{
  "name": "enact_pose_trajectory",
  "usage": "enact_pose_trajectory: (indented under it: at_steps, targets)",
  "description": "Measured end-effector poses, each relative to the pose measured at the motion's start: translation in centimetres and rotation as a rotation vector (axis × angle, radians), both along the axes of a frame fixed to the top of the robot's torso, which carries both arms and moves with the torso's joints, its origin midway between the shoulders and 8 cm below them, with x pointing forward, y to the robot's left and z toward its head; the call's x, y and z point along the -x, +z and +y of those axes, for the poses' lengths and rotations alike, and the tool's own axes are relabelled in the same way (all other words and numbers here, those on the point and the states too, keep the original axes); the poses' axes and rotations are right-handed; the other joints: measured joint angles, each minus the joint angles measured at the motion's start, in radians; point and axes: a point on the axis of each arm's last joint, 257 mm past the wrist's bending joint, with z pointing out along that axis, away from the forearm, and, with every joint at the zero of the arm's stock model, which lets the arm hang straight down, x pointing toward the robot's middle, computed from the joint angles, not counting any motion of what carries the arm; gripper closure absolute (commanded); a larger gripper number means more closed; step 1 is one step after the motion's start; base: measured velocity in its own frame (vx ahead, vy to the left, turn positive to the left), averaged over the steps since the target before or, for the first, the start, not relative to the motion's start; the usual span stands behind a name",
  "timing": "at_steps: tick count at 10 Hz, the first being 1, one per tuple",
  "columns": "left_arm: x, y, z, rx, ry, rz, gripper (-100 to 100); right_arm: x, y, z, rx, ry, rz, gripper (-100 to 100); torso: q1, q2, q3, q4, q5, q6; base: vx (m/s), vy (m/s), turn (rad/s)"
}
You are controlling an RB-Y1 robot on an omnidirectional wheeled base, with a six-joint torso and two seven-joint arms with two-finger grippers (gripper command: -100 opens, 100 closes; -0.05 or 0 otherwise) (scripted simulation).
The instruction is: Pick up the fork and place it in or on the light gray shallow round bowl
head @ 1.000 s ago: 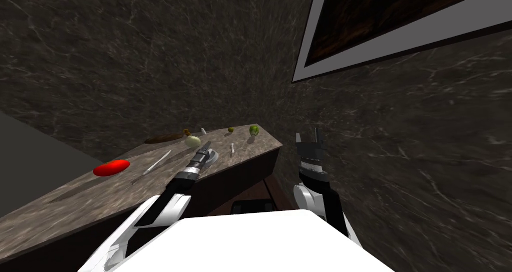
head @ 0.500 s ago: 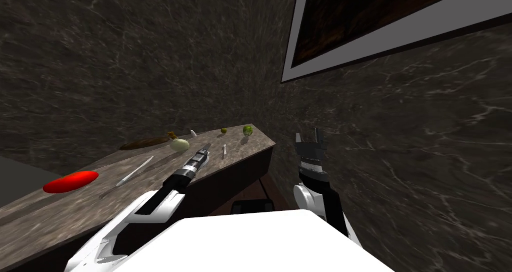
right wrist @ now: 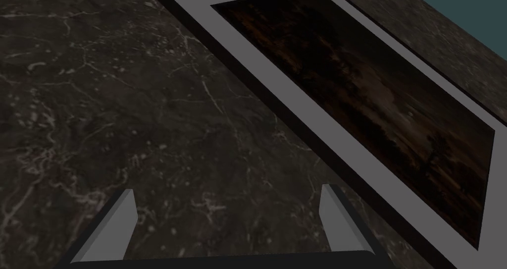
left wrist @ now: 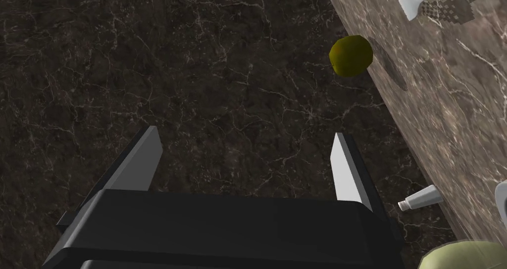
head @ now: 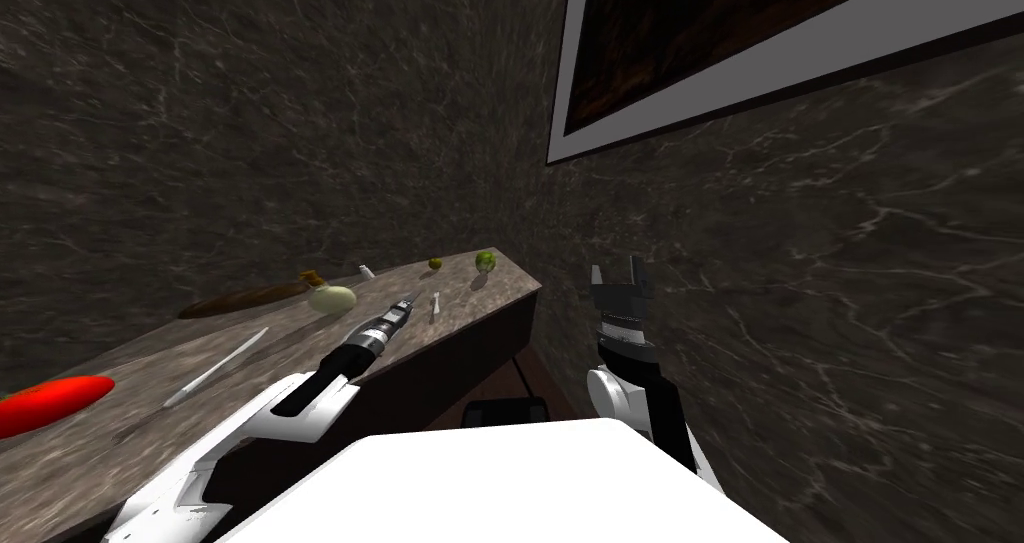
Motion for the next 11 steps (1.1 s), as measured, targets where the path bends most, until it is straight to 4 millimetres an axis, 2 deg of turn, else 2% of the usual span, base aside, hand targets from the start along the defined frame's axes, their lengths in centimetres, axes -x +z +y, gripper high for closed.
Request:
enact_pose_trajectory:
  at_steps: [2, 3, 5, 8, 11]
  targets:
    - [0.0, -1.9, 1.3, -0.041, 0.008, 0.067, -100, 0.0, 0.0, 0.0, 0.0, 0.0, 0.0, 0, 0.0, -0.001, 0.0, 0.0, 0.0, 0.001, 0.022, -0.024, -0.165]
    - [0.1, -2.2, 1.7, -0.055, 0.01, 0.089, -100, 0.0, 0.0, 0.0, 0.0, 0.0, 0.0, 0, 0.001, 0.0, 0.0, 0.0, 0.0, 0.0, 0.018, -0.011, -0.131]
    - [0.4, -4.3, 3.6, -0.097, 0.021, 0.163, -100, 0.0, 0.0, 0.0, 0.0, 0.0, 0.0, 0, 0.002, -0.001, 0.0, 0.0, 0.0, 0.001, 0.021, -0.004, -0.165]
    - [0.9, -5.8, 4.7, -0.149, 0.027, 0.237, -100, 0.0, 0.0, 0.0, 0.0, 0.0, 0.0, 0, 0.002, 0.0, 0.0, 0.0, 0.0, 0.0, 0.018, 0.002, -0.137]
    - [2.0, -8.1, 7.0, -0.209, 0.04, 0.338, -100, 0.0, 0.0, 0.0, 0.0, 0.0, 0.0, 0, 0.003, 0.0, 0.0, 0.0, 0.001, -0.001, 0.024, 0.012, -0.161]
